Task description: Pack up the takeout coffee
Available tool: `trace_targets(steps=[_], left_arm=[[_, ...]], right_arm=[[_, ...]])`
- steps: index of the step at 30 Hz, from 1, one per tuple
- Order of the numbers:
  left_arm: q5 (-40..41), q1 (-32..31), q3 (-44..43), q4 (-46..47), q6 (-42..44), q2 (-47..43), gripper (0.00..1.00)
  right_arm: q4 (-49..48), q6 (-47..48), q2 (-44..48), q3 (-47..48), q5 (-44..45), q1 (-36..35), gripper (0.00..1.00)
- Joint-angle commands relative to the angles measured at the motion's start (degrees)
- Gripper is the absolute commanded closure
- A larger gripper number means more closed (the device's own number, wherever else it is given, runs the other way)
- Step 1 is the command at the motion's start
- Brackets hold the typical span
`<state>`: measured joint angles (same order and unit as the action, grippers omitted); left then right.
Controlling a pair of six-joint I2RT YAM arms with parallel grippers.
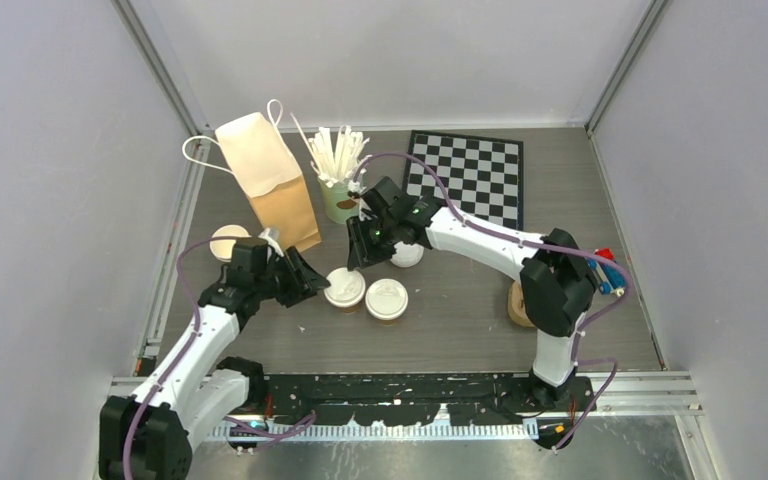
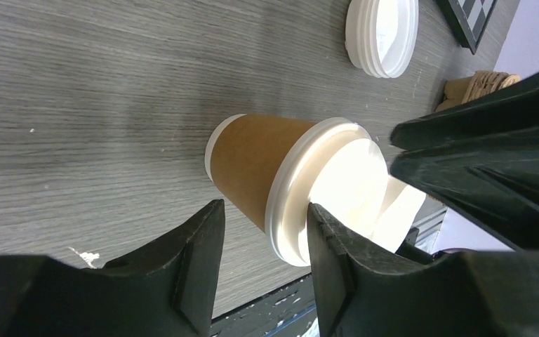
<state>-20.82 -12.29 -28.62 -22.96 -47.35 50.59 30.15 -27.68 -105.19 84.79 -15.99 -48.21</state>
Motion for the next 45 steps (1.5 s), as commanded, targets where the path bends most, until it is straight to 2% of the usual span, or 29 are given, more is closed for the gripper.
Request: trace_targets(steps=[1,4,12,18,27,29,30,31,32,33,40,45], left_arm=[[-0.2,0.3,1.1,2.3,1.1,1.1,0.53],[1.3,0.3,1.5,1.3,1.2,1.6,0.54],[3.6,0.2,3.6,-0.8,1.1,3.0,0.59],[0.1,0.3,1.0,-1.3,1.0,-0.4,0.58],[2.1,0.3,-14.7,-12.6,5.7,-5.5,0.37],[1.7,0.3,-18.3,-15.9,7.7,-5.9,0.30],[1.2,0.3,-19.6,-17.5,8.4,-6.3,0.27],[0.8,0.3,-20.8,-19.2,9.3,-6.7,0.22],[0.6,0.2,-22.0,-20.8,10.1,-7.2,0.04],[0.7,0.2,-23.1,-22.5,11.0,-7.7,0.01],[5.8,0.2,-30.3,-31.0,14.2,-11.4,0.00],[9.7,0.2,-29.7,-33.9,14.5,-12.3,0.00]], right_arm=[[-2.7,0.6,-1.5,-1.0,-2.4,0.1,0.63],[-5.1,-0.2,-1.5,-3.5,-2.9,0.1,0.67],[-12.0,-3.0,-0.6,-13.2,-2.0,0.2,0.69],[-9.0,-2.6,1.8,-10.1,-1.6,0.1,0.67],[2.8,-1.0,11.3,-1.2,7.1,0.1,0.42],[4.9,-1.2,14.4,-1.4,10.1,-0.2,0.35],[6.1,-1.1,16.3,-1.7,12.6,-0.6,0.25],[7.1,-1.1,18.1,-2.3,14.4,-1.0,0.17],[8.2,-1.1,20.3,-2.9,16.8,-1.4,0.14],[9.2,-1.1,23.1,-3.6,19.3,-1.7,0.13],[16.6,-3.1,37.7,-10.1,36.9,-1.8,0.10],[17.2,-4.7,47.6,-17.2,45.1,-1.2,0.09]])
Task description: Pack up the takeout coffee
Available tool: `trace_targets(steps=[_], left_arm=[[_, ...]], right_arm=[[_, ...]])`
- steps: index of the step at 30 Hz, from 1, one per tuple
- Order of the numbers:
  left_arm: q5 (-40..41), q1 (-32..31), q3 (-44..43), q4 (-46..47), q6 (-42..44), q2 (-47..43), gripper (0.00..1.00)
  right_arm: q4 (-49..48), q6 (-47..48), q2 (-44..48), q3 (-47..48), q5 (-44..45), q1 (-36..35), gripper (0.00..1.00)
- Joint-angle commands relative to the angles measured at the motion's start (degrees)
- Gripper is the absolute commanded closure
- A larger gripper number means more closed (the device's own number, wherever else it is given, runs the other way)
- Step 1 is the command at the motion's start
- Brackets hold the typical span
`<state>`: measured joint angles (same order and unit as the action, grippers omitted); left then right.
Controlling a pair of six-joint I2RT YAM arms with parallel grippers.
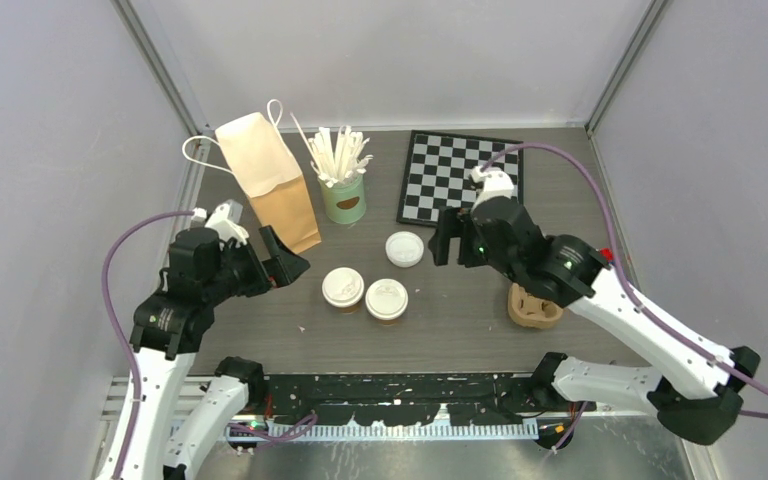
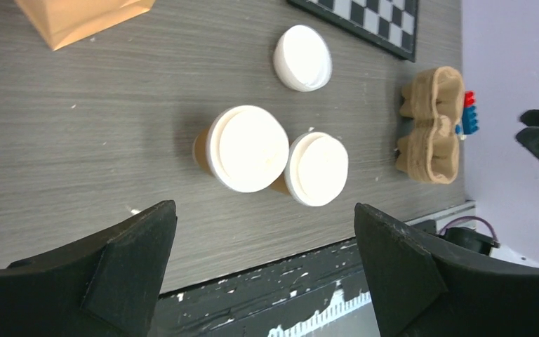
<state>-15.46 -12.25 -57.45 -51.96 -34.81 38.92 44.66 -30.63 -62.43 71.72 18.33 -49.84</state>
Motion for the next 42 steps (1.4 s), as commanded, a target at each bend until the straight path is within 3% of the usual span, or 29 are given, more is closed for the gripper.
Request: trace_targets(steps=[1,6,20,26,30,35,38,42], left_arm=[[5.9,0.2,-0.5,-5.0,1.5,-0.6,0.00],[14.3,0.2,-1.3,-2.9,-1.9,0.8,0.00],[37.7,0.3,-19.0,3.7,-4.3,14.6,0.14],[38.8,0.5,-21.2,5.8,-5.3,19.5,0.18],[40.0,0.5,-19.4,3.5,-8.7,19.5,0.18],[47.2,2.0,-24.6,-11.6,-14.8,21.1,0.15],[45.6,2.8,-24.7,-8.8,-14.9,19.6,0.15],[44.5,3.8,-25.7,-4.0,-14.7,20.5,0.18]], right_arm=[[3.4,-1.6,6.0,-5.1,11.5,0.4,0.09],[6.2,-1.8,8.7,-7.3,15.1,0.5,0.08],[-1.6,3.7,11.3,-11.3,5.1,0.5,0.14],[-7.3,7.3,10.1,-11.9,5.0,0.5,0.14],[-12.2,2.6,9.2,-14.0,-2.6,0.4,0.12],[-18.2,-5.7,10.9,-18.6,-8.7,0.3,0.12],[-16.5,-6.1,12.2,-18.0,-8.9,-0.1,0.12],[-14.3,0.2,12.1,-16.7,-7.2,-0.1,0.12]])
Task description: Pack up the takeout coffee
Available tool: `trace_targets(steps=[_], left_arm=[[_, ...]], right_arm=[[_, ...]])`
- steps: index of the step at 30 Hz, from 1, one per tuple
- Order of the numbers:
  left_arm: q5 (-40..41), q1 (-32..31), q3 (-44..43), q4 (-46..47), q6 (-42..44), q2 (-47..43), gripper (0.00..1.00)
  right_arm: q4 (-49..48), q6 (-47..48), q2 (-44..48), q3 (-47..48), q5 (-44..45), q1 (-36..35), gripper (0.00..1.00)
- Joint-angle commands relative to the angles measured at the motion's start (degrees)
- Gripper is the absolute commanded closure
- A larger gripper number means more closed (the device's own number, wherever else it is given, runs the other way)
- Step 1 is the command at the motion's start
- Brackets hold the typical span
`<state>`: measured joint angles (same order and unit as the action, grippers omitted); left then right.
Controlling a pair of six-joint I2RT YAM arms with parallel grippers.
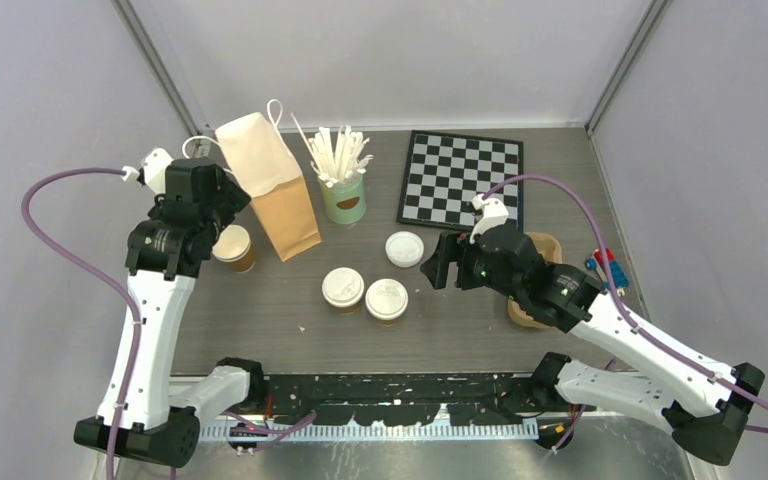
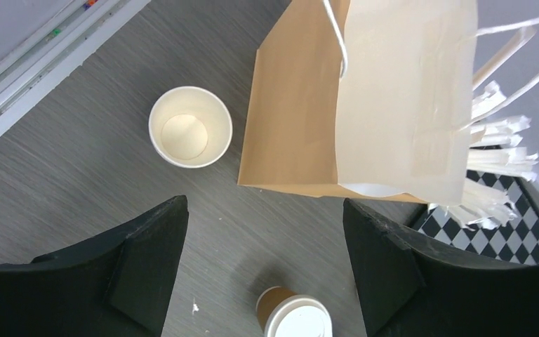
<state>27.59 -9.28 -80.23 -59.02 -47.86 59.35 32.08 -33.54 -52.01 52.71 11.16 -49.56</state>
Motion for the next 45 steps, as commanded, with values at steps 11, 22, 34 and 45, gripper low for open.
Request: trace_targets(steps=[11,22,34,45], left_arm=[[-6.7,7.5,-4.1,6.1,-2.7,9.3,0.22],[-11.4,7.4,-2.4,9.2,-1.2,15.3,0.37],[-10.7,7.0,-7.8,2.6,0.5,10.4,1.00],[-17.8,7.0,-22.8,-11.8,3.8,8.8,1.00]], right_arm=[[0.7,10.6,-10.5,8.4,-3.3,-1.4,0.08],[-3.0,10.4,-22.9,12.3,-2.2,-6.6,0.08],[2.7,6.1,-21.3,15.8,4.3,-8.3,0.08],[12.9,-2.2,-7.3,21.2,18.6,-8.3,0.10]])
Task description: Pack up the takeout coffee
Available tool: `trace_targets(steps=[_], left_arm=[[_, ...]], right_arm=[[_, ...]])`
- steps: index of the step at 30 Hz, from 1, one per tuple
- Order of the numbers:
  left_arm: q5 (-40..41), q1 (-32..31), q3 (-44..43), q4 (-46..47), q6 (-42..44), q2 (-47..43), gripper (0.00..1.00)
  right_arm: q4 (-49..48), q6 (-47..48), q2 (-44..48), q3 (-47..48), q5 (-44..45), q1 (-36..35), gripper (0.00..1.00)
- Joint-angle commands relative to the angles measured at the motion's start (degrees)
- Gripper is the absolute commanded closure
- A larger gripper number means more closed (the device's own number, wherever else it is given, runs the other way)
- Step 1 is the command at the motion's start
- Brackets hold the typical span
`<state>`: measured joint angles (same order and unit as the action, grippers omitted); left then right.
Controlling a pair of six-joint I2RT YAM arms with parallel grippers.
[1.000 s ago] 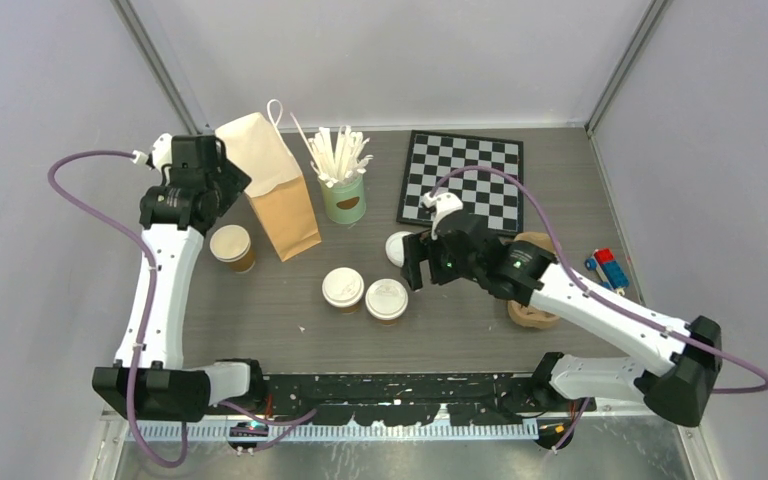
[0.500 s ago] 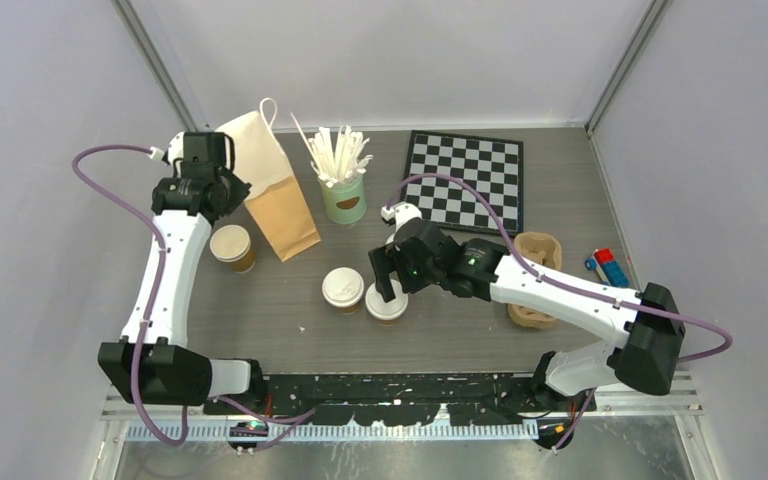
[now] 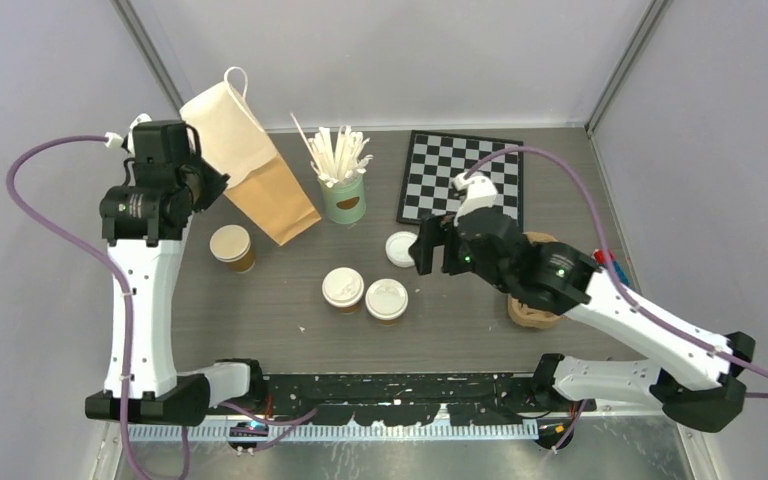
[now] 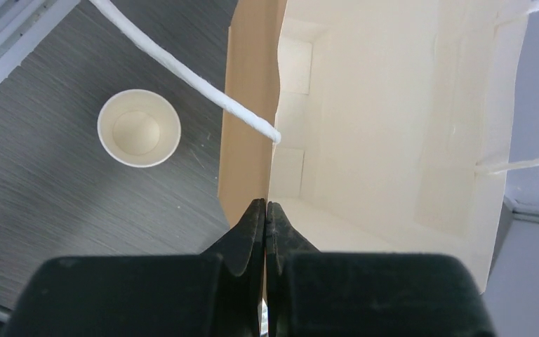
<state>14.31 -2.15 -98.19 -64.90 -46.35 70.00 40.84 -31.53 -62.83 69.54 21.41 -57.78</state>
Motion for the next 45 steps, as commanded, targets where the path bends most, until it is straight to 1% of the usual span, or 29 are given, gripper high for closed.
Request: trace_targets(steps=[1,4,6,8,12,15,17,20,26,29,32,37,39,42,45], left_arm=[[-6.5,-0.1,-5.5,-6.3,2.8,-2.3,1.00],[-13.6,-0.1,-5.5,-6.9,3.7,-4.1,1.00],[-20.0,-0.3,-3.6,-4.7,3.5,-5.9,1.00],[-24.6,-1.5,-1.3,-1.5,3.1,-7.8,1.00],[-24.6,-7.2,-0.4,-0.5,2.4,-9.7,1.00],[-26.5,-11.4,-0.6,1.2,1.9,-9.5,1.00],[-26.3,-14.9,-1.3,1.3,1.9,-8.9,1.00],[-23.1,-18.4,-0.8,0.7,1.1,-9.0,1.00],[-17.4,-18.6,1.6,-2.8,-2.5,-11.5,1.00],[-16.6,-18.6,2.1,-3.7,-4.2,-13.3,1.00],[-13.4,-18.6,1.1,-7.6,-7.1,-14.7,1.00],[-11.7,-18.6,-0.4,-9.3,-9.4,-17.9,1.00],[-11.7,-18.6,-0.8,-8.4,-8.7,-19.3,1.00],[-12.7,-18.6,-0.7,-3.7,-6.0,-21.6,1.00],[-13.5,-18.6,-1.8,-0.5,-3.9,-21.9,1.00]], right_arm=[[5.3,-4.8,4.2,5.3,9.9,-0.1,0.10],[8.6,-6.8,6.5,8.1,14.6,-0.1,0.10],[10.2,-7.7,8.0,9.7,16.8,-0.1,0.10],[10.8,-8.0,9.4,10.7,18.3,-0.1,0.10],[11.8,-8.0,11.5,11.7,20.6,0.0,0.10],[12.6,-8.2,12.5,11.5,21.0,0.0,0.10],[13.2,-8.6,12.6,11.3,20.9,0.0,0.10],[13.5,-9.4,12.8,10.6,20.7,0.0,0.10],[14.4,-10.0,12.9,10.4,20.6,0.0,0.10],[14.8,-10.6,13.5,9.7,20.9,-0.1,0.11],[14.8,-11.0,14.0,9.3,20.9,0.0,0.11],[14.4,-10.9,13.6,9.3,20.9,0.0,0.11],[14.0,-10.6,13.3,9.1,20.6,0.0,0.11],[13.8,-10.5,12.9,9.2,20.5,0.0,0.11],[13.5,-10.5,12.8,9.3,20.0,0.0,0.11]])
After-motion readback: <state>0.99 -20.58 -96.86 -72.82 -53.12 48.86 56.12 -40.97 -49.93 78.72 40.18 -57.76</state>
